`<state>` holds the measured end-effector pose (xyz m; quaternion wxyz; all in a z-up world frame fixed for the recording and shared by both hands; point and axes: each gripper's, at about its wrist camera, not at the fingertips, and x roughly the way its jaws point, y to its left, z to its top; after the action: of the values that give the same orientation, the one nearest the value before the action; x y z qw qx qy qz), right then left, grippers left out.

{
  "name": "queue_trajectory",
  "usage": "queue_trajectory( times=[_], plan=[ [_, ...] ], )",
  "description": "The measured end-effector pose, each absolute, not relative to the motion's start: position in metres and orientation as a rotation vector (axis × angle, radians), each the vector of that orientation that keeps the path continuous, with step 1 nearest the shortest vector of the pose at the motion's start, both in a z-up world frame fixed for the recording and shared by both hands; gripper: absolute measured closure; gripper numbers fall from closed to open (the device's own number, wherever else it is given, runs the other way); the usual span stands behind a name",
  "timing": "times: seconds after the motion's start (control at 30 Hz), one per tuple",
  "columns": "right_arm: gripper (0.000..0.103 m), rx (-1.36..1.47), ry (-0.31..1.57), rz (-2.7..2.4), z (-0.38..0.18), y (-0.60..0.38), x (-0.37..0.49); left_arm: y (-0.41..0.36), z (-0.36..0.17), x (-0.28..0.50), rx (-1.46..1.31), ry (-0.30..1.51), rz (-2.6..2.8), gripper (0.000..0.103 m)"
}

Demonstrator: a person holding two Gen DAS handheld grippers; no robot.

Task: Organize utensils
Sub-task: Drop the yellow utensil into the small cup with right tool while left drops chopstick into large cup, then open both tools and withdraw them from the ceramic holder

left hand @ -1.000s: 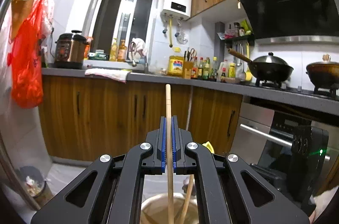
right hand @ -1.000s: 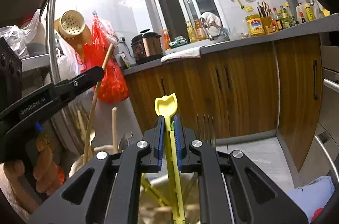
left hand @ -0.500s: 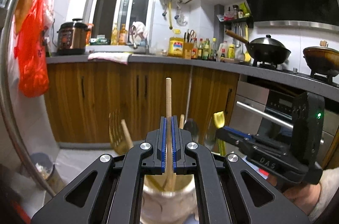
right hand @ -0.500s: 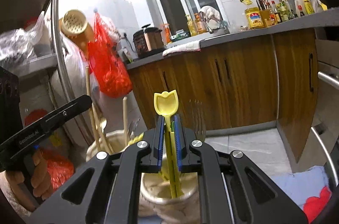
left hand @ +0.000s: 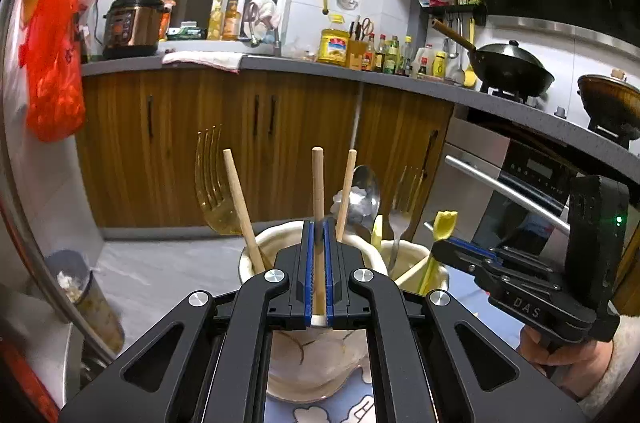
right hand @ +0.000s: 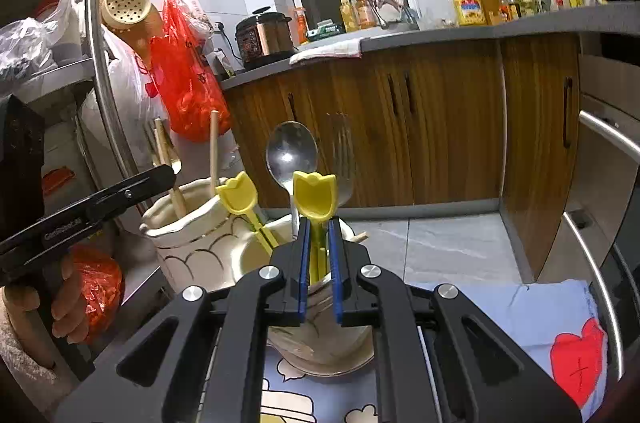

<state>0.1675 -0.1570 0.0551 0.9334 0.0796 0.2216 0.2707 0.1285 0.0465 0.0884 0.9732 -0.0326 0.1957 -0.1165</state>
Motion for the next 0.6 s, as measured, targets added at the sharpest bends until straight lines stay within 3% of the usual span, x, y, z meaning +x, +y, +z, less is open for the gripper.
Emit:
queue_trajectory(
  times=[0.13,0.23,0.37,0.43,0.6],
  plan=[
    [0.094,0.179,0.474,0.547,0.051,-0.158,0.175,0.044,0.085,0.134,-0.064,0.417,-0.231,0.097],
    [0.094,0.182,0.473,0.550,0.050,-0.158,0.176,0.043,0.085,0.136,-0.065,0.419,-0.236,0.086],
    [0.092,0.188,0.473,0.549,0.050,-0.160,0.177,0.041,0.086,0.134,-0.060,0.406,-0.236,0.080],
    [0.076,0.195,0.473,0.547,0.052,-0.161,0.176,0.042,0.088,0.132,-0.069,0.406,-0.235,0.074],
    [0.070,0.216,0.474,0.529,0.068,-0.172,0.167,0.043,0.100,0.124,-0.073,0.408,-0.222,0.064]
  ],
)
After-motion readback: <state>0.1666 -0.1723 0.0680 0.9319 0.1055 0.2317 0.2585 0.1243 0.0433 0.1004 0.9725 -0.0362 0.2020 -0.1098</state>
